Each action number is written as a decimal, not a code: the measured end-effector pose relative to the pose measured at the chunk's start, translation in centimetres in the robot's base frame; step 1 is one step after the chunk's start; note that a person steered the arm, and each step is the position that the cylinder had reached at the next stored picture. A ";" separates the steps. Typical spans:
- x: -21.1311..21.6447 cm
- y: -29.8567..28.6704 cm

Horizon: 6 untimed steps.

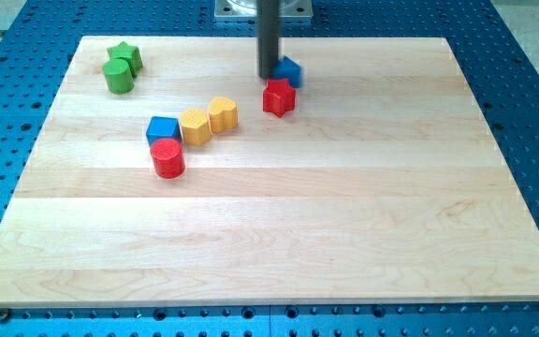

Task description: Push the red star to the top right of the heart

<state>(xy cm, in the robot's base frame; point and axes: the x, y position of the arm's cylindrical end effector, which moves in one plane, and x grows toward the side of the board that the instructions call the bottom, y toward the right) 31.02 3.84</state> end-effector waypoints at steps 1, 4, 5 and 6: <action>6.1 7.2; 0.3 -4.5; 5.9 -2.1; 2.5 -7.5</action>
